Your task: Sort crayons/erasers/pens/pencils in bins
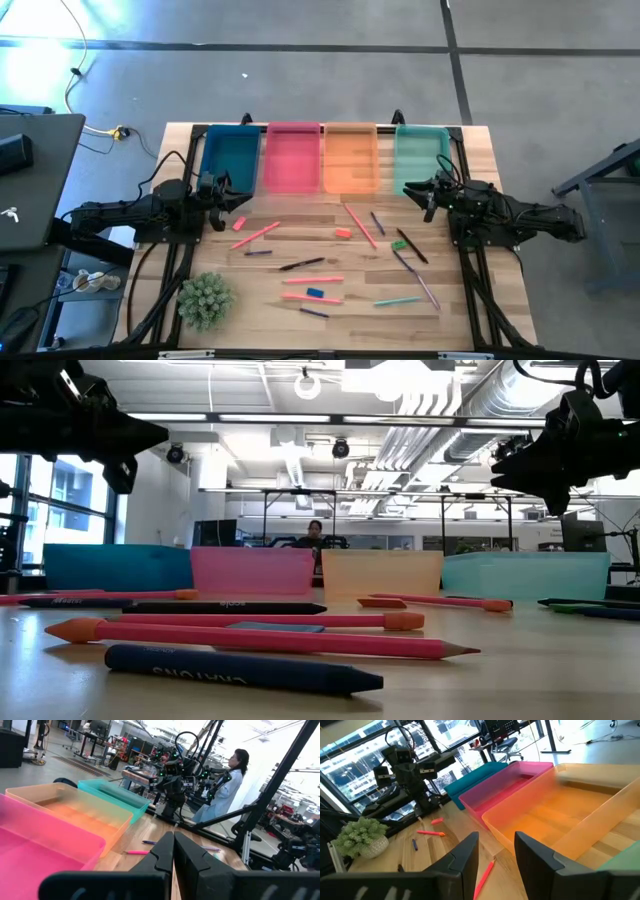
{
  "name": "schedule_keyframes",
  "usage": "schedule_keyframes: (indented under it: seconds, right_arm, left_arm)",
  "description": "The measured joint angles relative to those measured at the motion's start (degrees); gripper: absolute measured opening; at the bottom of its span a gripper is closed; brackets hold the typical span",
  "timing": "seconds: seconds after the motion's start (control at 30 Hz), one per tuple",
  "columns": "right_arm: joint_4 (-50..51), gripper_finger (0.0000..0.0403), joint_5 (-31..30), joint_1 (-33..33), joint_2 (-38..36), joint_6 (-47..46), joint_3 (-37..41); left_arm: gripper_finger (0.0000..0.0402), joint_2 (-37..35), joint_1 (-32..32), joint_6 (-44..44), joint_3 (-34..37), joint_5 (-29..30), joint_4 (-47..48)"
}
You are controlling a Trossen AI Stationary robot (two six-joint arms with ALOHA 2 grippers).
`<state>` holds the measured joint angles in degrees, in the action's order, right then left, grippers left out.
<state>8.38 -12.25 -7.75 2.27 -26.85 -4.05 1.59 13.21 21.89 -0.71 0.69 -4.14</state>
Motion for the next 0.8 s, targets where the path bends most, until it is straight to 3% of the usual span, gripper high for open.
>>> schedule_keyframes:
  seconds: [0.2, 0.8]
  right_arm:
    - [0.0, 0.0119, 0.0, 0.0, 0.0, -14.1, 0.0]
    - [-8.3, 0.0119, 2.5, 0.0, 0.1, -24.2, -1.6]
  left_arm:
    - [0.0, 0.0, 0.0, 0.0, 0.0, 0.0, 0.0]
    - [0.0, 0.0, 0.0, -4.0, 0.0, 1.0, 0.0]
